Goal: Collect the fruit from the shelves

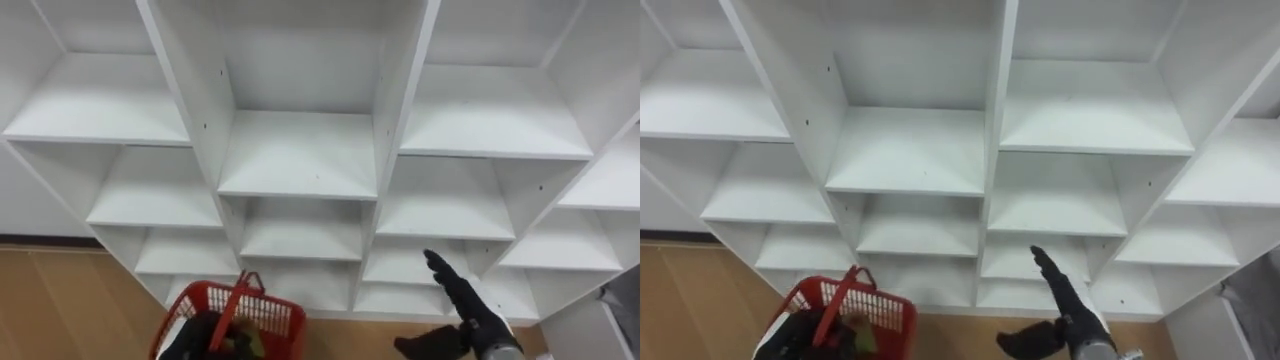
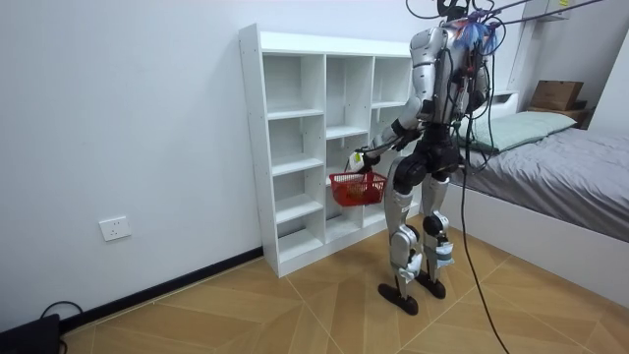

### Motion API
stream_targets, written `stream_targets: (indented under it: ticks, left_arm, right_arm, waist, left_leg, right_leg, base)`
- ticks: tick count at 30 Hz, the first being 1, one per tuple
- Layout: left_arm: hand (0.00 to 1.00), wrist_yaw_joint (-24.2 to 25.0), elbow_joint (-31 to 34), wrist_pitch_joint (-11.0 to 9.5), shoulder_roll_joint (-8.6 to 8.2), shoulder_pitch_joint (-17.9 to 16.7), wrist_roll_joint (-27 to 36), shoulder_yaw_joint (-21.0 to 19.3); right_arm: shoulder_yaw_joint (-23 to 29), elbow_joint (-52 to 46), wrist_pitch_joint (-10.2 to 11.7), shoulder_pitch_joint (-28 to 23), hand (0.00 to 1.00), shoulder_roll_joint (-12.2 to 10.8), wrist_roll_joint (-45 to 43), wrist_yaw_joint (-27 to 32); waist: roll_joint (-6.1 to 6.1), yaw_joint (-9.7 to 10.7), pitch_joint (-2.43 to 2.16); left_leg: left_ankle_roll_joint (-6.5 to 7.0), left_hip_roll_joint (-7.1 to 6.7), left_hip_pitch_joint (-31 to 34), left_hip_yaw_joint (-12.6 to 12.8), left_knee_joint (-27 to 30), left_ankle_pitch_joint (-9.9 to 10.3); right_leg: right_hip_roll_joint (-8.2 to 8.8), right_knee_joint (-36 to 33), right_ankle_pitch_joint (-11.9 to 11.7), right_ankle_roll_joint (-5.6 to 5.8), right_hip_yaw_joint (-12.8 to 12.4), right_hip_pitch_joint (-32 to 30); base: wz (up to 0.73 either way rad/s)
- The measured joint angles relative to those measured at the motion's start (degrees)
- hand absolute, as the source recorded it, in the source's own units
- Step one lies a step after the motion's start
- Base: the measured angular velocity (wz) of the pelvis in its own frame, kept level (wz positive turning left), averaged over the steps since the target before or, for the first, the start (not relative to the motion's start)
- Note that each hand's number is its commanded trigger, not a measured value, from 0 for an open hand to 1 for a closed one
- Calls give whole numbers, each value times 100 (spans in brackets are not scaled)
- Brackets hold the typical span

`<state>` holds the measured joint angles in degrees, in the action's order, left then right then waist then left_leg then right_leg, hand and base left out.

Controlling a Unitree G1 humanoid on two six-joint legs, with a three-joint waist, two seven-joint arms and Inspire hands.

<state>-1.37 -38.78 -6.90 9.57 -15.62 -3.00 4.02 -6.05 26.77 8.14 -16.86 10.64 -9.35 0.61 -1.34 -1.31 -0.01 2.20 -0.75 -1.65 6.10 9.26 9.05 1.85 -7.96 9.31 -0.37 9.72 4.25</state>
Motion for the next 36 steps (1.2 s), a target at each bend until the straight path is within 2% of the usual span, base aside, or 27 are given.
stream_targets:
  ticks: [8,12,17,19,20,22,28,36]
  left_arm:
    - [100,-551,-868,-114,-16,-28,8,-421]
    - [100,-614,-1148,-114,-38,-77,-4,-740]
    - [100,-694,-1388,-109,-46,-76,-5,-758]
    - [100,-693,-1543,-88,-76,-66,-7,-818]
    - [100,-701,-1560,-52,-116,-58,-47,-900]
    - [100,-705,-1570,35,-174,-98,-62,-970]
    - [100,-650,-1664,286,-235,-108,-161,-1059]
    - [100,-628,-1758,437,-226,-73,-191,-932]
  right_arm:
    - [341,1319,266,25,0,-3,237,642]
    - [504,2078,258,15,0,-29,233,675]
    - [510,3082,210,225,0,-73,637,679]
    - [521,3384,174,314,0,-102,869,676]
    - [523,3555,165,319,0,-117,1013,669]
    - [525,3682,-14,288,0,-132,1225,613]
    - [518,3998,-338,327,0,-196,1441,356]
    - [518,4090,-454,470,0,-196,1584,196]
  waist:
    - [12,103,10]
    - [-13,88,8]
    - [-31,78,6]
    - [-23,90,21]
    - [-47,95,15]
    - [-23,93,3]
    - [16,75,-7]
    - [34,107,7]
  left_leg:
    - [-6,-2,-163,-11,-13,59]
    - [-7,-10,-229,-14,-60,75]
    - [-14,-10,-276,-8,-92,87]
    - [-18,-12,-296,-7,-98,96]
    - [-19,-14,-303,-8,-98,101]
    - [-19,-18,-309,-9,-95,107]
    - [-20,-18,-314,-11,-85,112]
    - [-16,-14,-309,-26,-49,134]
  right_leg:
    - [7,112,12,15,138,230]
    - [11,123,36,18,113,280]
    - [-4,118,40,21,18,328]
    - [1,120,55,22,5,346]
    - [1,121,68,22,4,350]
    - [-2,120,78,25,5,357]
    - [-3,120,80,24,13,369]
    - [-4,115,80,24,22,379]
  base:
    - [3]
    - [-1]
    - [-5]
    - [0]
    - [0]
    - [0]
    - [0]
    - [0]
